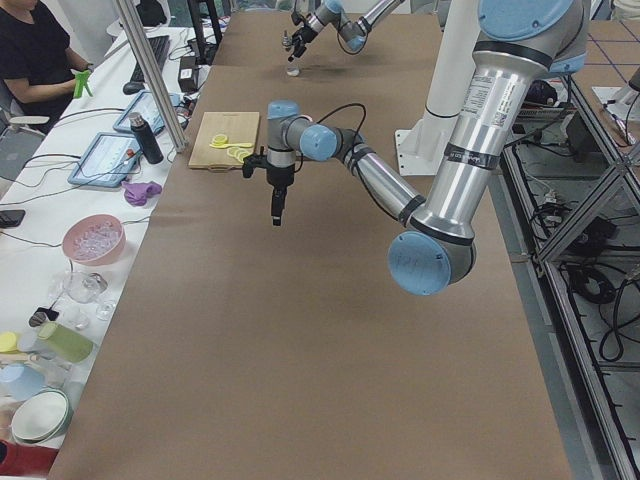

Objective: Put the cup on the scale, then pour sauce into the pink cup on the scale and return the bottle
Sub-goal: 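Set the bottle down and open the right gripper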

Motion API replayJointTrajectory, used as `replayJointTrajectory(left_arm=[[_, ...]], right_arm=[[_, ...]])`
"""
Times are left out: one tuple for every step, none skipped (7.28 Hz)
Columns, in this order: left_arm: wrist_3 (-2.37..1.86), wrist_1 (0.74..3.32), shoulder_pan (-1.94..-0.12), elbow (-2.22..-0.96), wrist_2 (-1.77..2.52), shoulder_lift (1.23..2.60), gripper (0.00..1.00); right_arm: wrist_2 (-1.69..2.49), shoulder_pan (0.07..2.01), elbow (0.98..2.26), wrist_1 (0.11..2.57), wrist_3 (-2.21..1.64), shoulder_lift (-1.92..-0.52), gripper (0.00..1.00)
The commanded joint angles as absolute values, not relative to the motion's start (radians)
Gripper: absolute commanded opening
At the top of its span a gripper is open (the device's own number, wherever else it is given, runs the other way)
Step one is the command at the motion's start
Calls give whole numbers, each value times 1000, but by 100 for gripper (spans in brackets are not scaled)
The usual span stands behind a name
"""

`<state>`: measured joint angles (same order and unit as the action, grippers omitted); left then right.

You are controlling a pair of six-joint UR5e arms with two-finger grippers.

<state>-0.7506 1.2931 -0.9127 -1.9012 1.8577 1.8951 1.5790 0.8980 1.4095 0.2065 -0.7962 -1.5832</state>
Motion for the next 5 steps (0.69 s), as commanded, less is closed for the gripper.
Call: replayJointTrajectory(left_arm=[[-750,1292,-913,-1902,1858,1894,99],[-750,1292,-913,-1902,1858,1894,99],[-750,1292,-913,-1902,1858,1894,99],[-750,1292,-913,-1902,1858,1893,99],[-750,1292,-913,-1901,1858,1893,99]], right_arm=[[1606,899,1419,138,-804,-1641,100],[1636,899,1468,140,-807,-1675,100],[1670,902,1518,152,-808,-1705,100],[1727,931,1569,188,-810,-1722,100],[1858,1027,1619,262,-808,-1723,100]])
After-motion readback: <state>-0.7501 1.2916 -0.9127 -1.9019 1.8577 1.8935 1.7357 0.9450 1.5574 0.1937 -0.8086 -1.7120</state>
